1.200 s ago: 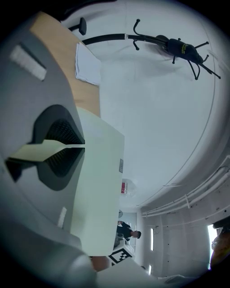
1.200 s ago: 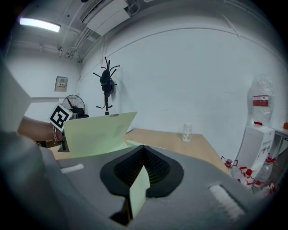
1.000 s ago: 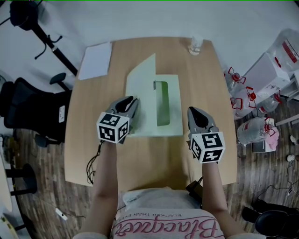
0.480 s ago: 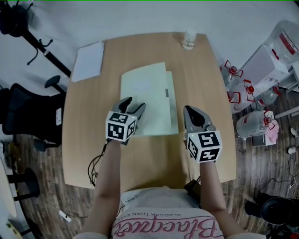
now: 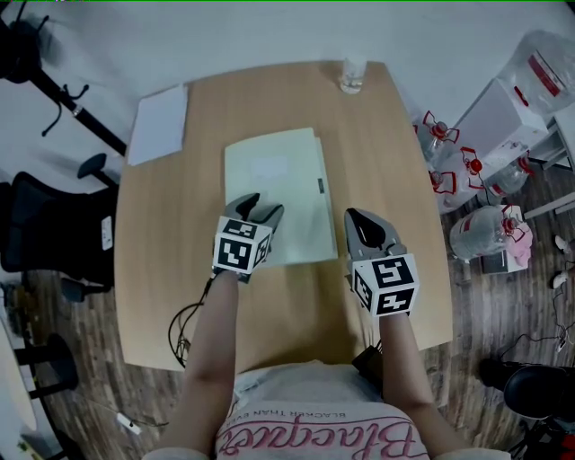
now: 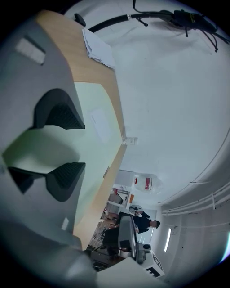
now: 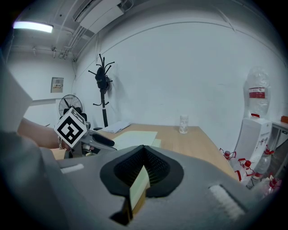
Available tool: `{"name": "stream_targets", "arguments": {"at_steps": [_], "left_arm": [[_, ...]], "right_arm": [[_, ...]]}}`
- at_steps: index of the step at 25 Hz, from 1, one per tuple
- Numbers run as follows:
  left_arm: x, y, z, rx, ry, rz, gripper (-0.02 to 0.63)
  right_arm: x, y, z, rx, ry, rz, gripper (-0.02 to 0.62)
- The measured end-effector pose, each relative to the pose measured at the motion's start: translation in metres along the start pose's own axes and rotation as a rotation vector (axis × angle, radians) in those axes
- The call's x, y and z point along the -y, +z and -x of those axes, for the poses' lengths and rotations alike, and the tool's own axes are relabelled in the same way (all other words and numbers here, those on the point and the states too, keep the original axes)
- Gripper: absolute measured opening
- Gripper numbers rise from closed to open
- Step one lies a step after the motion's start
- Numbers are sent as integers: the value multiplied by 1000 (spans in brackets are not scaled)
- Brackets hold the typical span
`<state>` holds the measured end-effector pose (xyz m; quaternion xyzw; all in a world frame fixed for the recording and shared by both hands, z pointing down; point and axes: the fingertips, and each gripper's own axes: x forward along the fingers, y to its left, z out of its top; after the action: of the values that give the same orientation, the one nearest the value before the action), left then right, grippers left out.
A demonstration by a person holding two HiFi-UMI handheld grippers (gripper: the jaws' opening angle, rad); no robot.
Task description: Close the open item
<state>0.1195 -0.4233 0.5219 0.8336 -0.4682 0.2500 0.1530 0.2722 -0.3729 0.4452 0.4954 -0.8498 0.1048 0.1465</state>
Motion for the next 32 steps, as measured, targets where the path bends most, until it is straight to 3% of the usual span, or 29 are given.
{"name": "stream_targets", "arguments": {"at_steps": [11,16,24,27,32], "left_arm": [[13,-6,-10,-37,-41,-23,232],[19,-15,-17,-116,-67,-99,229],[21,-18,-22,-180,-75,-110,232],[23,-16,-25,-194,-66,-168,221],[32,-12,-29,-268,-44,-336,181]], "right_arm": [[-1,-6,1,-14,2,-4,3],[-4,-5,-1,-16,5,-1,3],[-6,-8,0,-27,8,7,3],[-7,-7,1,-21,6,9,3],[-11,-4,4,-11,1,11,3]]}}
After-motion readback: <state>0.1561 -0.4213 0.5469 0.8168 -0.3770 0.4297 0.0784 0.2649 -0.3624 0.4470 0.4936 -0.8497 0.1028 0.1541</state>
